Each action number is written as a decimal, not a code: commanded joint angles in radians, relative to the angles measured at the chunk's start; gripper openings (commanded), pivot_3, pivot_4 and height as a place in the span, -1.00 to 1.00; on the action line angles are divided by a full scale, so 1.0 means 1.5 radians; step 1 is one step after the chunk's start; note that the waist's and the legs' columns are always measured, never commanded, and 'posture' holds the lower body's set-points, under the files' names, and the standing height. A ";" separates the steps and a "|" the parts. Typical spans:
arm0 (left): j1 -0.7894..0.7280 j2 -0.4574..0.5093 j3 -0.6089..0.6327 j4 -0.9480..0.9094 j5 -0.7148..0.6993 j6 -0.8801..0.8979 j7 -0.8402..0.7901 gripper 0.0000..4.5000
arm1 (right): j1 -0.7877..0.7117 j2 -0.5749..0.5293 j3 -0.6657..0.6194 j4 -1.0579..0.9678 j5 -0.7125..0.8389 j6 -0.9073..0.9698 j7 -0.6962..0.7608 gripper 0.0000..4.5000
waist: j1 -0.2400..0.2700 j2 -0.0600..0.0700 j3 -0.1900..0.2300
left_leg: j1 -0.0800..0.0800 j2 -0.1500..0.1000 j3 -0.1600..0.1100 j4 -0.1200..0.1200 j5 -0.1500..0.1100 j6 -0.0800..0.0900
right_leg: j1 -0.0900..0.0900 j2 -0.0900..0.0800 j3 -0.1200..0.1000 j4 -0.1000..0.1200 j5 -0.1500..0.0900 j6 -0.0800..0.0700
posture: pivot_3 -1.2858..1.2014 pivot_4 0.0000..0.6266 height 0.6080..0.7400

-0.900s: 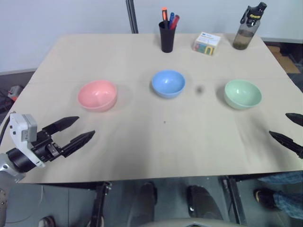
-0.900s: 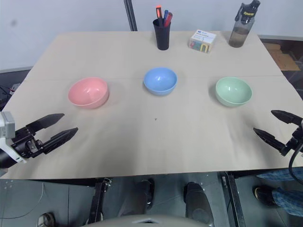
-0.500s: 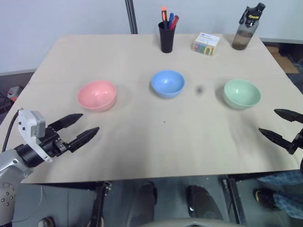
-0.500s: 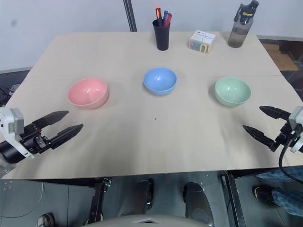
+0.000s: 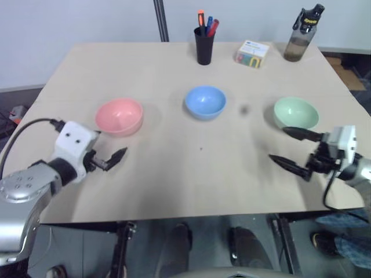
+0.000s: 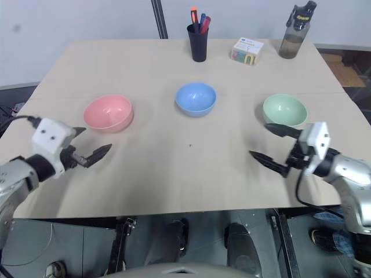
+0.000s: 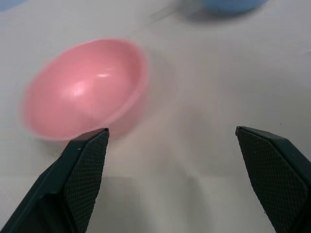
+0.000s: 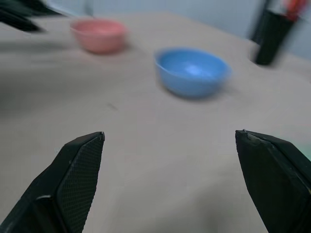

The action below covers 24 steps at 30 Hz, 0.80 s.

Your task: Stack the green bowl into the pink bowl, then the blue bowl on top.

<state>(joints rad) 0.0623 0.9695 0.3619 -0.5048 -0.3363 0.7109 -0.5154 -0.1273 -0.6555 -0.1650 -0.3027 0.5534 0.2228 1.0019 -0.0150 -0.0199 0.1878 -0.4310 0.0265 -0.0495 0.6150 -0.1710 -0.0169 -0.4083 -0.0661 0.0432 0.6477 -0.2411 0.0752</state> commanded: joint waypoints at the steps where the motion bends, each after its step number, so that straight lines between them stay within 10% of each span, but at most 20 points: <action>1: -0.072 0.051 -0.092 -0.027 0.078 0.087 0.051 0.97 | -0.062 0.049 0.090 -0.023 -0.029 -0.022 -0.005 1.00 | -0.001 0.000 0.000 | 0.000 0.000 0.000 0.000 0.000 0.000 | 0.000 0.000 0.000 0.000 0.000 0.000 | 0.03 -0.52 1.00; 11: -0.280 0.053 -0.342 0.067 0.227 0.145 0.055 0.97 | -0.116 0.107 0.176 0.013 -0.073 -0.053 0.006 1.00 | 0.000 0.000 0.000 | -0.001 0.000 -0.001 -0.001 0.000 0.000 | -0.001 0.001 0.000 0.000 0.003 0.000 | 0.03 -0.52 1.00; 24: -0.352 -0.004 -0.393 0.141 0.275 0.116 0.000 -0.99 | -0.097 0.102 0.177 0.001 -0.088 -0.056 0.000 1.00 | -0.001 -0.001 0.000 | 0.000 0.000 -0.001 0.001 0.000 0.000 | -0.002 0.001 0.001 0.006 0.003 0.001 | 0.03 -0.52 1.00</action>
<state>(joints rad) -0.4458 0.9583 -0.2461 -0.2813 0.0651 0.8881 -0.5041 -0.2753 -0.4950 0.1139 -0.2620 0.4171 0.1487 1.0054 -0.0162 -0.0210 0.1886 -0.4317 0.0265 -0.0508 0.6170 -0.1708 -0.0172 -0.4113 -0.0639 0.0440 0.6574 -0.2373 0.0764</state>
